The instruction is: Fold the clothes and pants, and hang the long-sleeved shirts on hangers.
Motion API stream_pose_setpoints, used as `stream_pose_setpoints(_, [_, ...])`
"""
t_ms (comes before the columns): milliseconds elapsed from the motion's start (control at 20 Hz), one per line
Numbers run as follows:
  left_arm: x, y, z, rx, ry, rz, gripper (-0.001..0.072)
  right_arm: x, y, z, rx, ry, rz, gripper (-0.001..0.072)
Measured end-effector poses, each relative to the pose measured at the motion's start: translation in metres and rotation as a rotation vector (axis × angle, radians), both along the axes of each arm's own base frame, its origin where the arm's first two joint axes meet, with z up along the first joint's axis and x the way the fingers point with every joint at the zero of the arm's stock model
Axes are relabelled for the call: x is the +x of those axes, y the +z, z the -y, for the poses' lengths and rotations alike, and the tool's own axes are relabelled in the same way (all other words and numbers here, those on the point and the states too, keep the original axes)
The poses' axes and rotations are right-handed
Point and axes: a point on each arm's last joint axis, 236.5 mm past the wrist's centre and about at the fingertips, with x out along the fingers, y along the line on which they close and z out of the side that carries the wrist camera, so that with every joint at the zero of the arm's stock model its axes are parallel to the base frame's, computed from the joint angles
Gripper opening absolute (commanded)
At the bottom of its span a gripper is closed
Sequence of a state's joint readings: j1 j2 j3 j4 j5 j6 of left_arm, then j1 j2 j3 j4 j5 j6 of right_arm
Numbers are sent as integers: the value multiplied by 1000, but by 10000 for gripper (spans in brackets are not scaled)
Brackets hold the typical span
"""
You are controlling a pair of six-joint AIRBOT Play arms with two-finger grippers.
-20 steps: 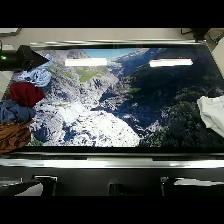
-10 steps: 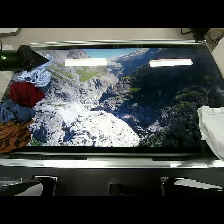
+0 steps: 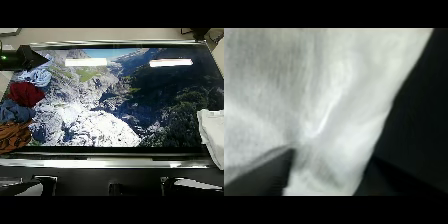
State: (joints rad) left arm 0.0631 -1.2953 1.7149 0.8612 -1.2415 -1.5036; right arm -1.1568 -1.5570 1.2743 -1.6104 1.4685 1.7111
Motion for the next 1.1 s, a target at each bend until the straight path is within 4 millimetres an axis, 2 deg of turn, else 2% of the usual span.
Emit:
stream_pose_setpoints(150, [4,3,-1,-4,12,15,23,7,20,-4,3,6,36,697])
stream_pose_setpoints(250, [6,5,-2,-7,21,28,23,11,49,1,-30,17,61,698])
stream_pose_setpoints(400, [8,7,-3,5,16,49,23,29,110,21,-132,40,144,691])
stream_pose_setpoints(500, [10,6,-3,16,10,61,21,69,165,36,-252,104,317,690])
stream_pose_setpoints(600, [15,2,-3,40,11,72,20,132,231,41,-414,201,549,686])
stream_pose_setpoints(650, [19,-5,-3,80,15,74,20,167,265,33,-494,261,665,676])
stream_pose_setpoints(700, [23,-17,-6,149,25,67,22,199,293,17,-545,324,759,676])
stream_pose_setpoints(750, [27,-34,-13,230,48,40,66,227,311,-5,-572,396,822,680])
stream_pose_setpoints(800, [32,-53,-21,314,78,1,385,253,317,-35,-566,479,850,700])
stream_pose_setpoints(850, [34,-76,-29,394,103,-56,700,272,308,-65,-537,563,831,701])
stream_pose_setpoints(900, [34,-101,-33,448,116,-121,698,284,289,-94,-476,630,791,701])
stream_pose_setpoints(1000, [18,-158,-32,510,88,-307,698,294,232,-158,-288,757,673,699])
stream_pose_setpoints(1100, [-9,-207,-26,526,44,-471,697,281,178,-214,-96,851,545,699])
